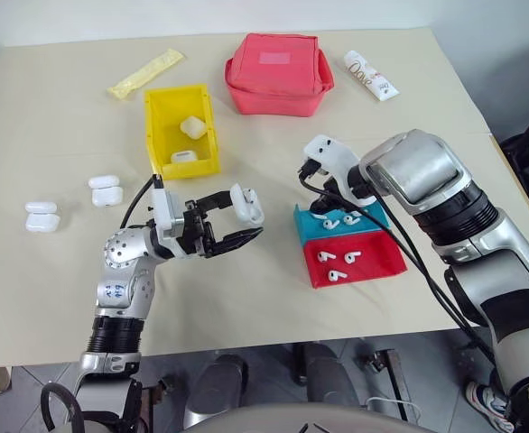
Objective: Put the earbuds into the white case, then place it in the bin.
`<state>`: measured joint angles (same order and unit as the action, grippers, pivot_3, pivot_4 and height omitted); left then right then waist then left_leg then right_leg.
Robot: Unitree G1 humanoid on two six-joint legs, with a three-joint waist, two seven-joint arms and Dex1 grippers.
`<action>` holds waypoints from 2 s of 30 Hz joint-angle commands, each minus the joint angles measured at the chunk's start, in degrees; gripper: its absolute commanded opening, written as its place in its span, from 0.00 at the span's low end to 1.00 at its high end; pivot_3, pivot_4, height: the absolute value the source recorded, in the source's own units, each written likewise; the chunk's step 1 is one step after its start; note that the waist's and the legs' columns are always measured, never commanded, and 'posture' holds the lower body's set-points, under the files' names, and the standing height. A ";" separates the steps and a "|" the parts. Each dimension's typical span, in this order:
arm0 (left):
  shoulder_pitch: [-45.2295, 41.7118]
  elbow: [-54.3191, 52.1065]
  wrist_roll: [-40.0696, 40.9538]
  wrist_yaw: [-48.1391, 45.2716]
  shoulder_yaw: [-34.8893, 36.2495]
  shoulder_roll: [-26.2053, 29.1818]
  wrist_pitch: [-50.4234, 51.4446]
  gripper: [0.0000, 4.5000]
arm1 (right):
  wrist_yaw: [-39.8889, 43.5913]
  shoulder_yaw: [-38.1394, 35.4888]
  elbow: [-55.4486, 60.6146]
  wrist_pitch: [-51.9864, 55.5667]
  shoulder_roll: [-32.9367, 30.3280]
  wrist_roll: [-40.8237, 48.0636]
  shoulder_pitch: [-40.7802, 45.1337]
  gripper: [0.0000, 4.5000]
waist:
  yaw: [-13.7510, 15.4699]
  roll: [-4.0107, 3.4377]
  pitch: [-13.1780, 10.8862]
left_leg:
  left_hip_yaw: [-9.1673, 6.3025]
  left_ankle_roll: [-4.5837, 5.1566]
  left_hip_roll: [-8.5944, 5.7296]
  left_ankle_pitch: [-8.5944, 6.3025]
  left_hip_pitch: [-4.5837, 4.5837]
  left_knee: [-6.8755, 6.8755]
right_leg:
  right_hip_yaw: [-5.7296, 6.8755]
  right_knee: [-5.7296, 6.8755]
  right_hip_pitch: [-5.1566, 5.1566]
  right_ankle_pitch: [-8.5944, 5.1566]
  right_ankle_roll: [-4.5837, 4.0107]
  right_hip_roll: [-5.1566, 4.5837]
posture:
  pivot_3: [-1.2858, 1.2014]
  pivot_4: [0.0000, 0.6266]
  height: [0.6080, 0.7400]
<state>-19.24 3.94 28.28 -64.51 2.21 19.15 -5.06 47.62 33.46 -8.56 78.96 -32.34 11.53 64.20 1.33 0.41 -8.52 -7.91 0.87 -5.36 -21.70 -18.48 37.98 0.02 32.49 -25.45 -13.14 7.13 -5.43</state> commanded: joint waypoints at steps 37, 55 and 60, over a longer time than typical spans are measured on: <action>-1.81 2.31 0.05 -0.67 -0.06 -0.23 -2.08 0.61 | 5.48 0.00 15.86 -8.42 -14.38 -2.59 -4.58 0.69 | 0.13 0.03 0.01 | 0.04 0.00 0.03 0.00 -0.01 0.01 | -0.01 -0.03 0.00 0.00 0.00 -0.01 | 0.52 0.24 1.00; 1.99 -2.41 0.50 1.34 -0.98 -0.47 -0.90 0.61 | 7.38 3.64 18.99 -5.95 -13.53 -2.02 -6.41 0.63 | 0.18 0.05 0.03 | 0.06 0.00 0.03 0.00 0.00 0.02 | -0.03 -0.03 0.01 0.00 0.00 -0.04 | 0.52 0.24 1.00; 3.12 -3.96 0.79 1.71 -0.87 -0.20 -0.28 0.61 | 7.22 5.26 17.55 -7.63 -12.19 -2.94 -6.38 0.63 | 0.25 0.05 0.03 | 0.06 0.00 0.01 0.00 0.00 0.03 | -0.03 -0.02 0.01 0.00 0.00 -0.04 | 0.52 0.24 1.00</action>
<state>-16.77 2.45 28.04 -63.16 1.10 18.70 -5.37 54.79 38.59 8.78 72.20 -44.30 9.07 57.47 1.58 0.46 -8.49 -7.85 0.87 -5.36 -21.71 -18.48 38.00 -0.01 32.47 -25.43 -13.14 7.13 -5.46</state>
